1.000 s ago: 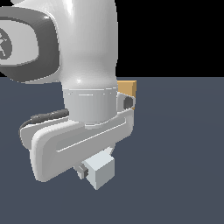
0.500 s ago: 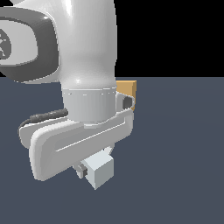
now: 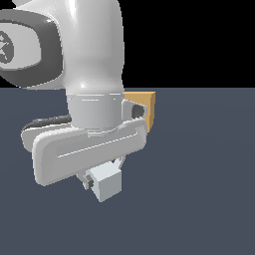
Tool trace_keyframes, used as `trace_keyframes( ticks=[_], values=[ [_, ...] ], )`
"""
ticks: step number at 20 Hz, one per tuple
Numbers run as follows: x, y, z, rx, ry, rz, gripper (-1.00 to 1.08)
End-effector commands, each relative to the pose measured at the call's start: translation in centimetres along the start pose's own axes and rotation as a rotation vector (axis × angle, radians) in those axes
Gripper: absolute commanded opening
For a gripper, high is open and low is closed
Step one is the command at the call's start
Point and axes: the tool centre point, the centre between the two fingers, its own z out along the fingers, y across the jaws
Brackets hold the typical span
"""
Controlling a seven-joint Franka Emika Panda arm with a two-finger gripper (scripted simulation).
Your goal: Insert the peg into the horizontal hole in a box.
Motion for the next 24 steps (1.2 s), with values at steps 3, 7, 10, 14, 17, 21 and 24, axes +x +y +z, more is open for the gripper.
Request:
trace_keyframes(
  ticks=[3,7,10,14,17,21,24],
  values=[
    [1.7,0.3,-0.7,-0.002,-0.002,0.076,-1.0],
    [3.6,0.8,-1.4,-0.003,-0.002,0.158,-1.0],
    [5.0,1.2,-1.9,-0.003,-0.002,0.219,-1.0],
    [6.7,1.9,-2.5,-0.003,-0.002,0.298,-1.0],
    [8.0,2.5,-3.0,-0.003,-0.001,0.356,-1.0],
    [9.5,3.4,-3.6,-0.003,-0.001,0.432,-1.0],
    [10.6,4.2,-4.0,-0.003,-0.001,0.488,-1.0]
  ],
)
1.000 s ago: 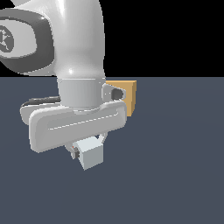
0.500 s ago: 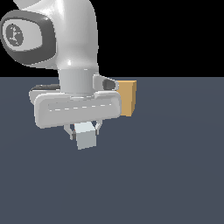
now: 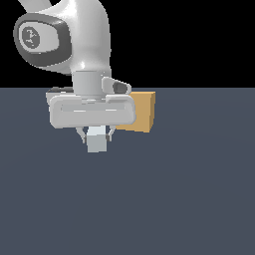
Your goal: Insert the peg into the horizontal hole in a box.
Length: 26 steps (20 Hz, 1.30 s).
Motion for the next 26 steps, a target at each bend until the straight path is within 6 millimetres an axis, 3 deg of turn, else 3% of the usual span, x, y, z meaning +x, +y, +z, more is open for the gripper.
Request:
trace_keyframes(
  ticks=[1,17,26],
  values=[
    [1.1,0.3,-0.5,-0.003,0.0,0.048,-1.0],
    [7.8,2.8,-2.9,-0.003,0.0,0.344,-1.0],
    [10.1,4.5,-3.9,-0.003,-0.001,0.463,-1.0]
  ],
)
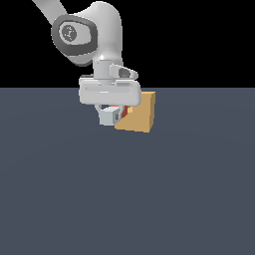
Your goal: Insert the peg into the horizontal hole in a box.
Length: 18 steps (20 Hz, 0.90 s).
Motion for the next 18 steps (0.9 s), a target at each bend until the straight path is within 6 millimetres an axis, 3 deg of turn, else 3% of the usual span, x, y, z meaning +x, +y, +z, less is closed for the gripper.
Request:
trace_keyframes(
  ticks=[1,18],
  values=[
    [0.62,0.26,-0.36,-0.003,0.001,0.027,-1.0],
    [1.19,0.46,-0.41,0.0,-0.001,0.056,-1.0]
  ],
)
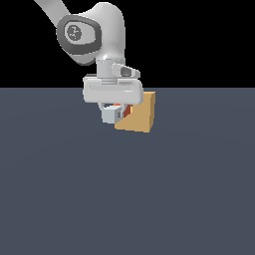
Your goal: Insert the peg into the horizontal hole in a box.
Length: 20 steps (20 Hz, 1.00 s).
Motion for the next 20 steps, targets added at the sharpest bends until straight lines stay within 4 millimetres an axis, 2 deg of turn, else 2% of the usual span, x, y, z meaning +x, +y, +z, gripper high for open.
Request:
trace_keyframes(
  ticks=[1,7,11,20],
  values=[
    [0.1,0.1,-0.2,-0.004,0.003,-0.001,-1.0],
    [0.2,0.1,-0.2,-0.003,0.003,-0.002,-1.0],
    [1.1,0.1,-0.2,-0.003,0.004,-0.002,-1.0],
    [6.5,0.0,-0.3,-0.005,0.005,-0.002,-1.0]
  ],
)
